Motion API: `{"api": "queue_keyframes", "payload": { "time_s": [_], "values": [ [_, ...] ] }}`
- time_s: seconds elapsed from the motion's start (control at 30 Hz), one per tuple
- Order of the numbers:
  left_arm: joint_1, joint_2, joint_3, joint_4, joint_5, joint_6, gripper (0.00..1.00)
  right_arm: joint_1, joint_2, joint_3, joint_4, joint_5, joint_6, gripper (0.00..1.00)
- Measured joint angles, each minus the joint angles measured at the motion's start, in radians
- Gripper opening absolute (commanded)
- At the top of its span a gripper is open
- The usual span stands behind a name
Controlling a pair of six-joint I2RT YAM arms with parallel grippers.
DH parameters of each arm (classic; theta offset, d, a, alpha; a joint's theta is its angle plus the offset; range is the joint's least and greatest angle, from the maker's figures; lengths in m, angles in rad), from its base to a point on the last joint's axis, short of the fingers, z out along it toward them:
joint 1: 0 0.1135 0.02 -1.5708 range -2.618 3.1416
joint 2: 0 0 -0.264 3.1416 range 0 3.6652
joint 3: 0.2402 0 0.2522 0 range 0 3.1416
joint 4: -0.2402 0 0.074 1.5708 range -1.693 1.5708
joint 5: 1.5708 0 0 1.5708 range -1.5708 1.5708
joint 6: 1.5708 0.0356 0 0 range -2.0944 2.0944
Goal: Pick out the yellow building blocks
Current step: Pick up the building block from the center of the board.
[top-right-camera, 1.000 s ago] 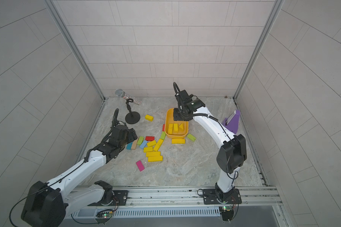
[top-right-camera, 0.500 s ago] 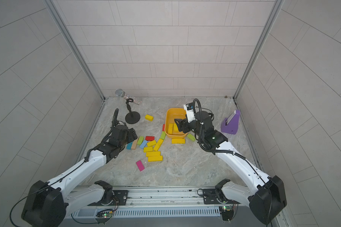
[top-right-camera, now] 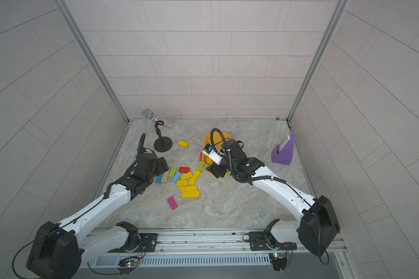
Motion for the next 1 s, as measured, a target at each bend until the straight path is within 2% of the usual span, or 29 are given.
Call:
{"api": "queue_keyframes", "payload": {
  "time_s": [0.13, 0.33, 0.53, 0.73, 1.0],
  "values": [
    [0.0, -0.01, 0.0, -0.001, -0.006, 0.0, 0.89, 0.105, 0.085, 0.002, -0.076, 0.023, -0.168, 0.78],
    [0.003, -0.016, -0.004, -0.008, -0.028, -0.009, 0.89, 0.201, 0.208, 0.002, -0.075, 0.029, -0.255, 0.72],
    [0.054, -0.068, -0.047, -0.045, -0.065, -0.069, 0.89, 0.265, 0.333, 0.037, -0.074, 0.024, -0.268, 0.66],
    [0.088, -0.138, -0.09, -0.077, -0.102, -0.115, 0.89, 0.267, 0.423, 0.091, -0.084, 0.078, -0.237, 0.63],
    [0.093, -0.148, -0.091, -0.082, -0.111, -0.134, 0.89, 0.266, 0.512, 0.158, -0.14, 0.136, -0.188, 0.56]
  ]
}}
